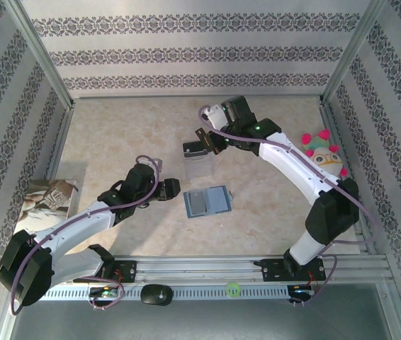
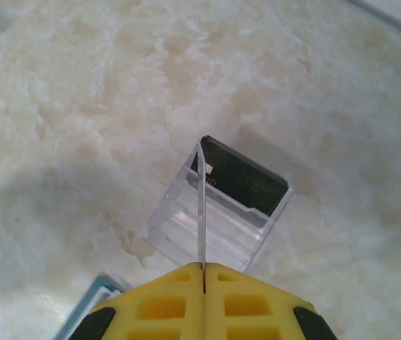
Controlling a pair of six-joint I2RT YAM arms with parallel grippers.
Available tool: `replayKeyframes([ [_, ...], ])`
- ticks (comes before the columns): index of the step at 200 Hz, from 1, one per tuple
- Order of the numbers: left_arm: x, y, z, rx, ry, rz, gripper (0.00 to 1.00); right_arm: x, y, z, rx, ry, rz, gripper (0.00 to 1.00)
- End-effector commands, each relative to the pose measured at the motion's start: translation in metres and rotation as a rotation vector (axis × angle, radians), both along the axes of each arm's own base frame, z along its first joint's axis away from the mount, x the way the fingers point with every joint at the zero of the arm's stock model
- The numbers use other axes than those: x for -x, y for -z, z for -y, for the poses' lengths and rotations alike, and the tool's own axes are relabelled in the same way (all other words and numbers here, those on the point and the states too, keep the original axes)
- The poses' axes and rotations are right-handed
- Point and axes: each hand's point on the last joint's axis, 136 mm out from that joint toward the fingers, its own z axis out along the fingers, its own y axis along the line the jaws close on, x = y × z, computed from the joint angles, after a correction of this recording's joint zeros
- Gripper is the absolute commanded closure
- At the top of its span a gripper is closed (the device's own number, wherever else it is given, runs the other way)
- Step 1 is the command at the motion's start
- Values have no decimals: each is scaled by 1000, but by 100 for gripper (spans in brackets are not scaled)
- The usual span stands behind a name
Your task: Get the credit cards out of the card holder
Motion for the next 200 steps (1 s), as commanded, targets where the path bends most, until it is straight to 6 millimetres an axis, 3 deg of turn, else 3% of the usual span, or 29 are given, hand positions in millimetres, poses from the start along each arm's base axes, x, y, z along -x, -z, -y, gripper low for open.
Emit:
replayKeyframes([
  [1,4,4,-6,5,-9,-39,31,0,-7,2,131,-176,80,100],
  [21,3,11,-10,5,-21,-66,31,-9,-7,-6,179,-249,95,100],
  [72,2,13,-7,8,4,-105,32,-30,24,-15,379,-377,54,100],
  [103,0,11,-5,17,9,-110,32,-40,28,-19,459,-429,111,100],
  [200,-16,28,5,25,45,-159,32,-52,76,-30,610,-545,214,100],
])
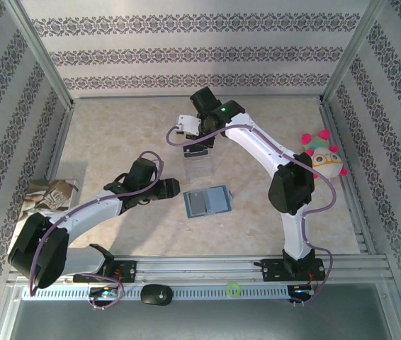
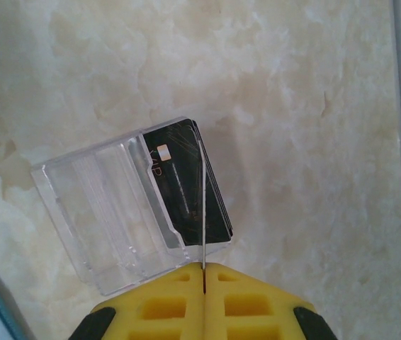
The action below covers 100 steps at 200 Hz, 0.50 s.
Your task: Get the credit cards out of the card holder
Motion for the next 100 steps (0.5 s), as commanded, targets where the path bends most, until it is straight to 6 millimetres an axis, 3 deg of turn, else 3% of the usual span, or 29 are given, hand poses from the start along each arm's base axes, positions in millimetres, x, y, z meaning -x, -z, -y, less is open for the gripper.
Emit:
replayKeyframes([
  [1,-11,-8,6,27,21,26,32,-5,20,-2,55,-48,38,100],
  [100,-21,5,4,37,14,-8,34,-4,46,-10,57,-114,-1,100],
])
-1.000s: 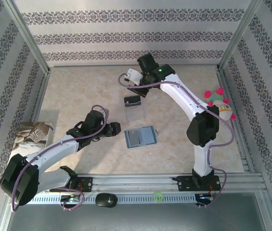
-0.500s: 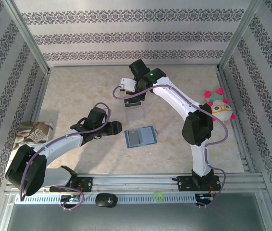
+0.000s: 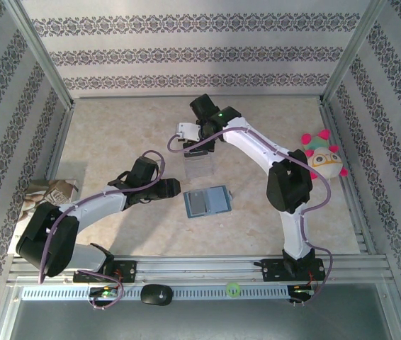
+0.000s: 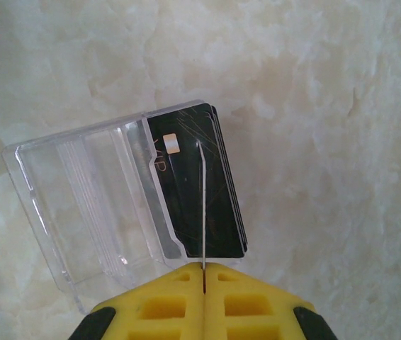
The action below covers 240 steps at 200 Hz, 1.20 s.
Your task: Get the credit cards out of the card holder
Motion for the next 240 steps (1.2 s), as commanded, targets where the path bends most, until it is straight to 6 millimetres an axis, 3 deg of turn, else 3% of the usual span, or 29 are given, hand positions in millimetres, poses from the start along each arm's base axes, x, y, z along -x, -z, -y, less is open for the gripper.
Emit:
replayKeyframes([
  [1,-14,-13,3,22,7,48,34,0,11,-8,5,-46,-4,100],
  [144,-19,-4,1,32,-10,19,34,-1,32,-12,25,-105,33,100],
  [221,-20,0,3,40,-10,9,35,-1,33,-17,9,-100,47,100],
  [240,-20,0,4,45,-9,10,35,-11,31,-17,5,-73,91,74],
])
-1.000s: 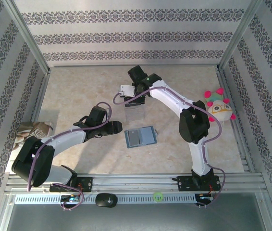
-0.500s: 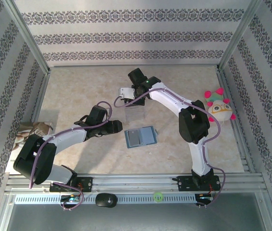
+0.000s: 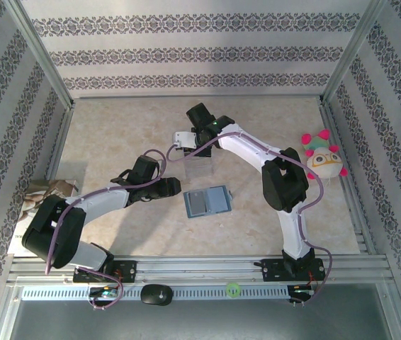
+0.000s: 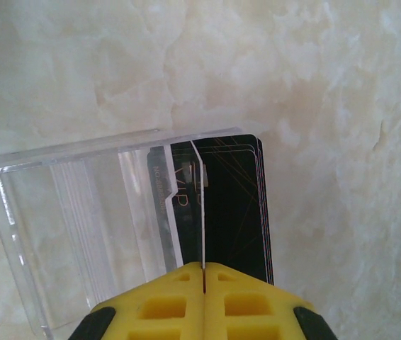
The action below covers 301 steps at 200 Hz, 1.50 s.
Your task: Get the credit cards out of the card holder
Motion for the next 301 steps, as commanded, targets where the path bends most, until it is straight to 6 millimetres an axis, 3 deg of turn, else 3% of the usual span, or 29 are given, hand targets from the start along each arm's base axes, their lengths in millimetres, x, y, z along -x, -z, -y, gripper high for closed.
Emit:
replayKeyframes([
  [1,-12,-10,2,31,-8,34,35,-8,-2,-5,-15,14,53,73],
  [25,-12,-9,2,34,-10,33,35,-28,-12,-6,-46,67,139,62],
  [77,-14,-8,4,46,-12,33,35,-44,-53,-20,-198,146,244,59],
  [112,-16,-13,2,59,-35,61,35,-40,-100,-29,-492,364,136,57],
  [132,-18,-20,1,67,-47,91,34,-37,-111,-27,-679,566,20,56],
  [150,-19,-25,0,68,-50,115,33,-37,-99,-4,-797,850,-102,55],
  [170,-17,-28,-2,74,-57,130,32,-26,-64,34,-828,1125,-241,68],
  [202,-10,-35,-5,98,-65,155,30,4,-13,96,-728,1349,-275,83],
  [221,-5,-38,-10,100,-75,173,28,21,10,118,-646,1411,-272,89],
  [254,-1,-45,-13,116,-90,199,23,31,48,116,-525,1389,-337,96],
  [275,2,-49,-16,117,-96,210,13,28,56,106,-502,1339,-322,97],
  [290,5,-51,-17,117,-97,214,0,22,61,101,-484,1328,-310,97],
  [301,6,-53,-19,116,-102,220,0,18,66,99,-475,1324,-318,98],
])
